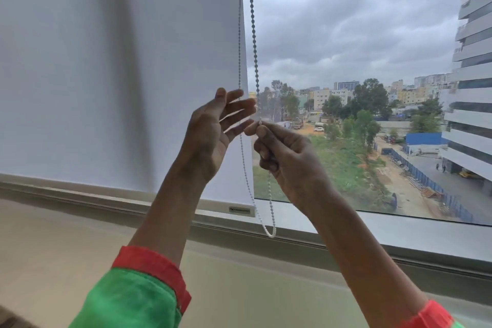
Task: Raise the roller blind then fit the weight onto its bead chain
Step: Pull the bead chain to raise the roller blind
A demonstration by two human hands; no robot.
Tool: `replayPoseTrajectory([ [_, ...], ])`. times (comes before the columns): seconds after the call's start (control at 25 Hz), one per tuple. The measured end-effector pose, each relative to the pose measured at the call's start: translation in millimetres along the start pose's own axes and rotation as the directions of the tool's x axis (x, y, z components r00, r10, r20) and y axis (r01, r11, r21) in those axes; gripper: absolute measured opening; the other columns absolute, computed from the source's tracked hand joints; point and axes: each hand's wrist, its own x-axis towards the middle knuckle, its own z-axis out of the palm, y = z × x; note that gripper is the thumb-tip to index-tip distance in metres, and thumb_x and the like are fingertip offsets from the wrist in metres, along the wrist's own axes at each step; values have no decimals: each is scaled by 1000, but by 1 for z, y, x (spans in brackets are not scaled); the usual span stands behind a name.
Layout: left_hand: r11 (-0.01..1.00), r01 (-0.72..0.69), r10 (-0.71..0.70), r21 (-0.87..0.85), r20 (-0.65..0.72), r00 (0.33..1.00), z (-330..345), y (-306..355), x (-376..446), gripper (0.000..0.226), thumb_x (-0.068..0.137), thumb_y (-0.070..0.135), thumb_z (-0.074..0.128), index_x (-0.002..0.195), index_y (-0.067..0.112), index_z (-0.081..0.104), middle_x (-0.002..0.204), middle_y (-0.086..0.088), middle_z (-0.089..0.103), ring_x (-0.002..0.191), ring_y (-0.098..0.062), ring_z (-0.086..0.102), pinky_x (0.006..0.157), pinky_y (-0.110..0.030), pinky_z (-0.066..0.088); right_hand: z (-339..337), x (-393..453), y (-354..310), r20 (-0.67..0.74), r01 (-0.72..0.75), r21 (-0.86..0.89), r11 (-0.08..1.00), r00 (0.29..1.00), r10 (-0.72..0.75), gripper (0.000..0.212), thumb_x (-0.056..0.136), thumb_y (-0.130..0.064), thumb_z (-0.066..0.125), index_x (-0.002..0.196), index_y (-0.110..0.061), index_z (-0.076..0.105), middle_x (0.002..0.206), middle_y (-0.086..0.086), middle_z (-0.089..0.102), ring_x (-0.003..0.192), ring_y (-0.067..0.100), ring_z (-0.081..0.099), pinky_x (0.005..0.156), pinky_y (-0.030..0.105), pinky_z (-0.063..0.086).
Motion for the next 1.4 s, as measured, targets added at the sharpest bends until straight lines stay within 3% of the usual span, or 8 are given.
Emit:
replayPoseTrajectory([
  [0.12,992,-49,54,-112,40,998,20,19,14,30,101,27,35,108,9,58,104,-15,69,100,-27,68,85,-36,57,0,-14,19,6,-21,-28,999,1000,21,22,93,-9,49,84,-12,69,54,-5,40,53,7,33,47,16,25],
  [0.24,980,-48,63,-196,74,995,36,30,23,30,100,25,38,106,5,60,82,-11,69,72,-18,69,69,-30,59,-2,-23,33,7,-40,-14,999,999,40,24,93,-8,50,82,-13,71,53,-6,41,52,7,34,48,16,25],
  [0.44,952,-119,138,-280,48,989,40,26,26,26,99,21,44,83,13,63,45,7,31,43,-7,21,37,-16,23,-7,-20,34,71,-47,-52,998,996,51,24,94,-4,47,85,-9,69,55,-1,39,53,9,32,49,17,23],
  [0.64,943,-183,203,-279,43,978,34,19,12,28,98,20,44,74,17,58,43,10,32,41,-6,22,36,-15,23,-21,-10,37,148,-70,-175,982,984,97,19,93,-7,49,90,-8,68,55,-4,51,49,6,44,52,18,33],
  [0.84,955,-147,160,-257,33,987,18,-7,-11,31,98,21,43,72,18,59,42,11,35,40,-5,26,37,-14,27,-30,-3,43,124,-196,-218,956,966,226,35,82,-33,57,104,-8,68,84,5,71,79,21,63,80,39,46],
  [1.12,951,21,-17,-309,14,1000,6,-65,-49,34,95,25,45,69,19,66,45,9,35,42,-5,26,40,-15,25,9,47,-22,94,39,-70,997,995,-33,29,94,-7,47,119,-1,58,106,13,68,98,21,65,88,34,50],
  [1.28,963,60,-63,-264,-3,998,-1,-77,-58,27,87,29,51,65,21,66,46,9,33,41,-5,26,39,-14,28,28,59,-42,8,28,54,998,1000,-28,24,96,-12,48,109,2,64,67,5,58,52,9,49,50,20,44],
  [1.4,987,67,-69,-146,-6,998,-2,-72,-51,24,88,30,51,71,18,64,51,5,32,45,-8,24,44,-17,25,29,59,-34,-19,90,61,994,996,-89,21,96,-10,48,97,-4,68,58,1,42,47,5,34,44,16,27],
])
